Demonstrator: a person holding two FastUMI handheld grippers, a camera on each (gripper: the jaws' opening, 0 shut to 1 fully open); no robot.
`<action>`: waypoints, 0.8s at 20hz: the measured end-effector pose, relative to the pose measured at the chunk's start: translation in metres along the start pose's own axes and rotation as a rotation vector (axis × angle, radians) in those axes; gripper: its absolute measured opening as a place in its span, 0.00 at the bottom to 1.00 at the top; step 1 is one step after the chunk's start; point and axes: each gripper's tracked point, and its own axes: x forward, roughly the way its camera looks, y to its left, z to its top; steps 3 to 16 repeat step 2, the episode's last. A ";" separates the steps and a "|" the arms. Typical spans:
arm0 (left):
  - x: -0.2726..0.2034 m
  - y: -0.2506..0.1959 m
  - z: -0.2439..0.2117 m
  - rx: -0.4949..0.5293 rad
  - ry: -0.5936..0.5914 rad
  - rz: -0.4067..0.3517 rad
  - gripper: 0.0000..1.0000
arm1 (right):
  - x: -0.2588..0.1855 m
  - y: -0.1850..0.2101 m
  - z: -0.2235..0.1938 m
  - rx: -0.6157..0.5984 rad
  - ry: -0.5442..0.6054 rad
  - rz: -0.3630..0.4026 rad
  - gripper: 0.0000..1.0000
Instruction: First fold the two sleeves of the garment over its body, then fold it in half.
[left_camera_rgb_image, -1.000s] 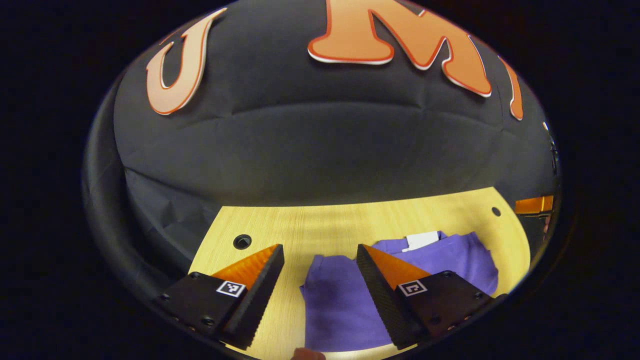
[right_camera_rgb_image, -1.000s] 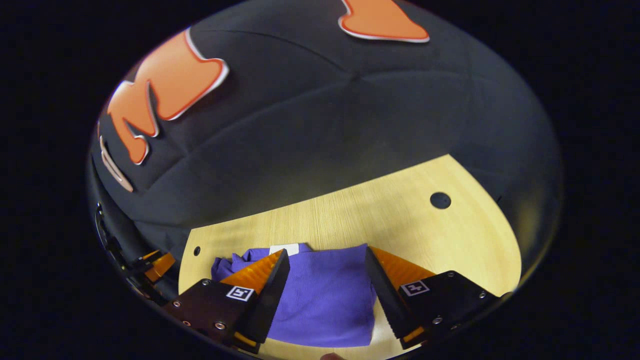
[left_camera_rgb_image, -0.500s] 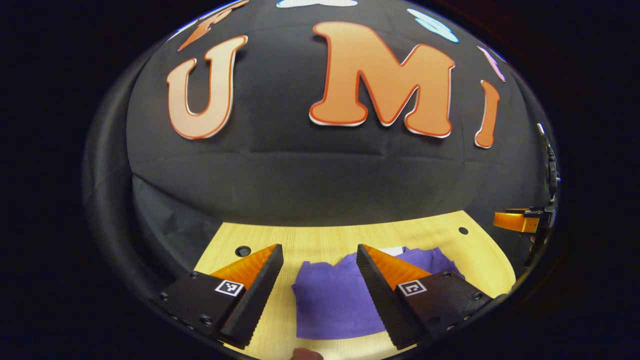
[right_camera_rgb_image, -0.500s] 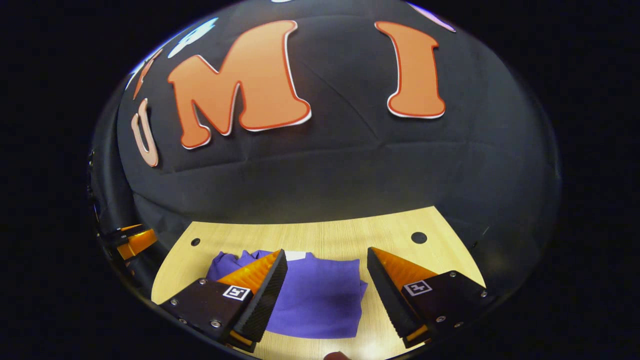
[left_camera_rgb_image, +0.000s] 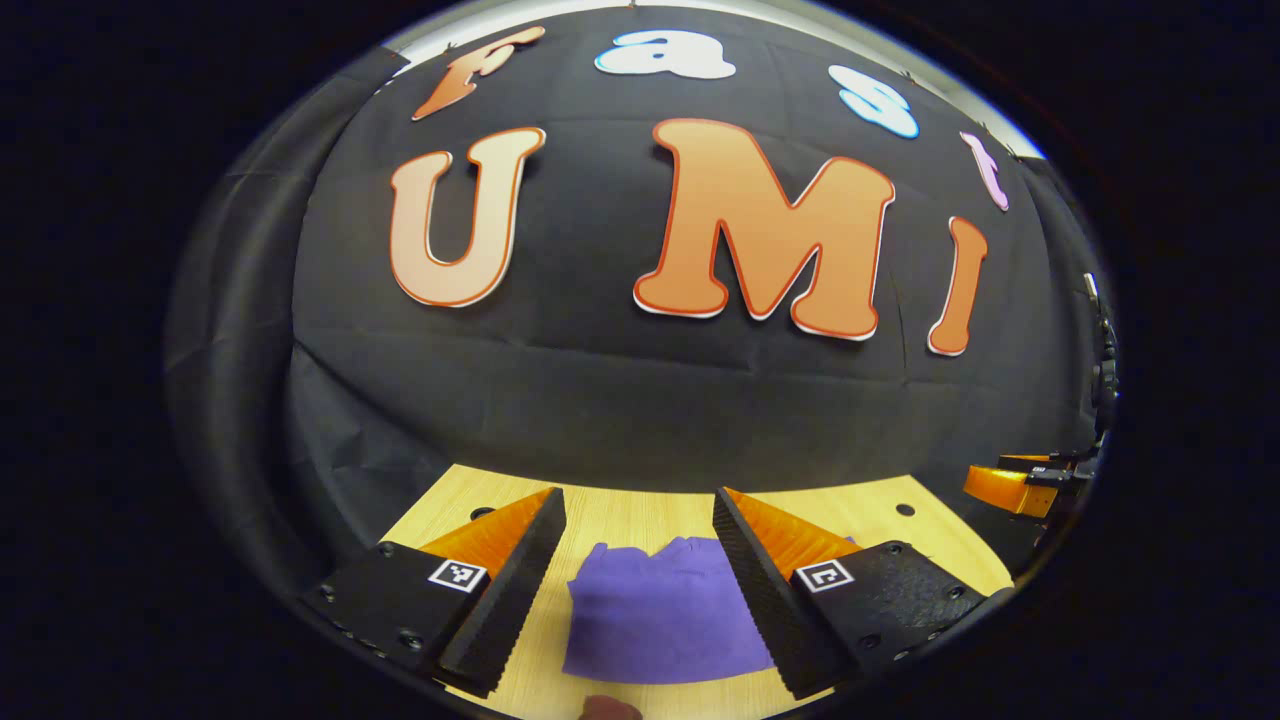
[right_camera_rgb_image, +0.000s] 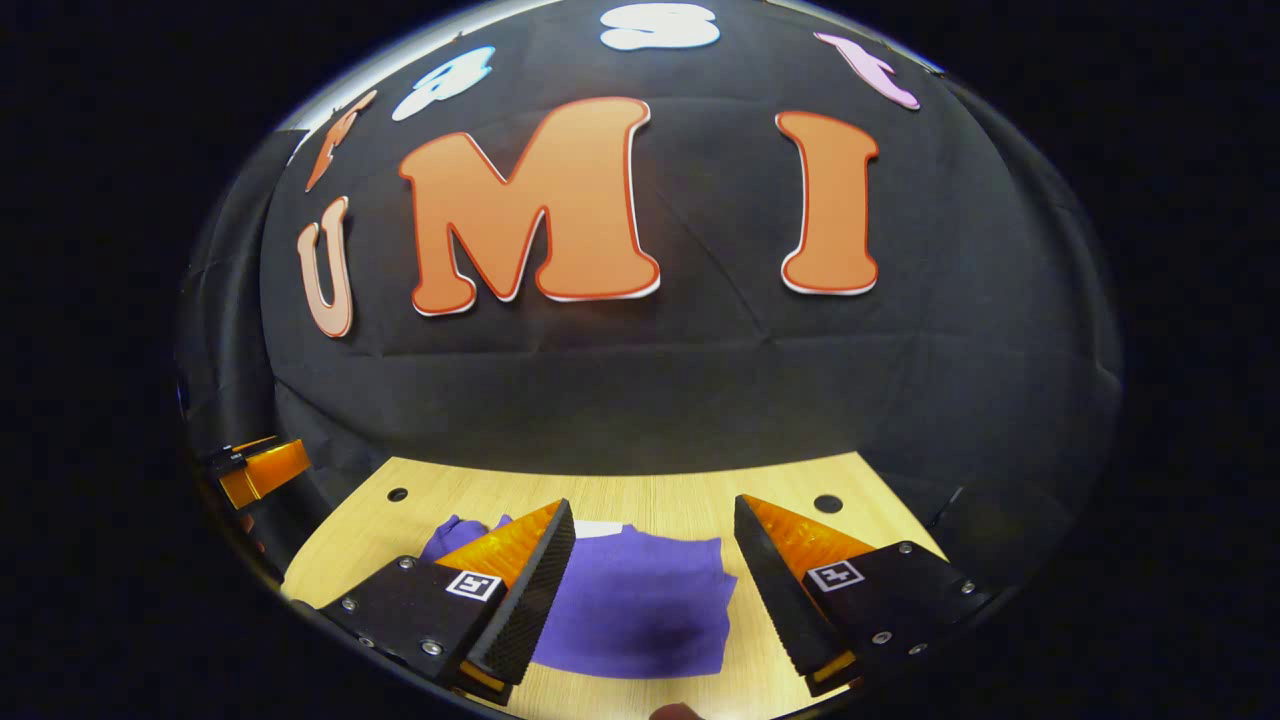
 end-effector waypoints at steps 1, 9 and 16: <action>-0.006 -0.003 -0.001 -0.010 -0.015 -0.004 0.96 | -0.004 0.000 0.005 -0.023 -0.026 -0.005 0.95; -0.010 -0.004 0.001 -0.011 -0.032 0.000 0.98 | -0.007 0.000 0.008 -0.042 -0.051 -0.006 0.95; -0.010 -0.004 0.001 -0.011 -0.032 0.000 0.98 | -0.007 0.000 0.008 -0.042 -0.051 -0.006 0.95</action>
